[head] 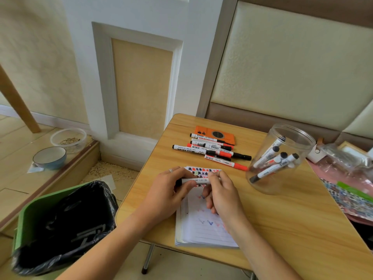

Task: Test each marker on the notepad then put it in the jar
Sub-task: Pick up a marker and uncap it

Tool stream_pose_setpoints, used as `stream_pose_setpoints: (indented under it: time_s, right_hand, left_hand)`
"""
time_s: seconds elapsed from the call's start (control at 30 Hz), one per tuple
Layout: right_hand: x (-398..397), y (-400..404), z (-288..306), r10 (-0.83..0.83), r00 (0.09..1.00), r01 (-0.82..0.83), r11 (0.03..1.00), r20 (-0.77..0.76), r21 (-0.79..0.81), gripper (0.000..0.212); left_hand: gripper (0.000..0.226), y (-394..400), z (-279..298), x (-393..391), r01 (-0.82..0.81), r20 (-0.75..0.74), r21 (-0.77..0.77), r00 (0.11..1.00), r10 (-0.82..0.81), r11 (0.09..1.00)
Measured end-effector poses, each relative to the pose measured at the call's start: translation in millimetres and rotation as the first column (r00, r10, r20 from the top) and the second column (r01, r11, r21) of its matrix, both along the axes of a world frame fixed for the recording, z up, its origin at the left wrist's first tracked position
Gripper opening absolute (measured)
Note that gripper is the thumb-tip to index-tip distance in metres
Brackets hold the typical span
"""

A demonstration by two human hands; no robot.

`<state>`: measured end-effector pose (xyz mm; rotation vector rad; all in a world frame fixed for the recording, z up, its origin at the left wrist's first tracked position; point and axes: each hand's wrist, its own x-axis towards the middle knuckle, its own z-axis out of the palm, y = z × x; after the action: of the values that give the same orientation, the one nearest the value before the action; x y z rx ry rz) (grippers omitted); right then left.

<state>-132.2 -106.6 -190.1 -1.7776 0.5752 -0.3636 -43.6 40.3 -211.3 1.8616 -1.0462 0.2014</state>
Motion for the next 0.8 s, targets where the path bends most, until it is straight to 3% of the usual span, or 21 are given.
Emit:
stream_pose_setpoints:
  time_s: [0.2, 0.4, 0.57, 0.8]
  right_hand:
    - [0.6, -2.3, 1.2, -0.014, 1.000, 0.013, 0.999, 0.010, 0.042, 0.019]
    - [1.1, -3.9, -0.2, -0.037, 0.998, 0.033, 0.997, 0.059, 0.066, 0.013]
    - [-1.8, -3.2, -1.7, 0.005, 0.998, -0.007, 1.000, 0.068, 0.017, 0.006]
    - [-2.4, -3.3, -3.1, 0.054, 0.998, -0.053, 0.998, 0.041, -0.037, 0.011]
  left_hand:
    - [0.015, 0.5, -3.8, -3.3, -0.102, 0.089, 0.120, 0.992, 0.091, 0.988]
    - [0.015, -1.2, -4.0, -6.9, -0.211, 0.085, 0.186, 0.977, 0.198, 0.960]
    - [0.017, 0.9, -5.4, 0.7, -0.521, -0.014, 0.200, 0.845, 0.534, 0.830]
    - [0.015, -2.5, -13.5, 1.3, -0.618, 0.119, 0.300, 0.780, 0.614, 0.727]
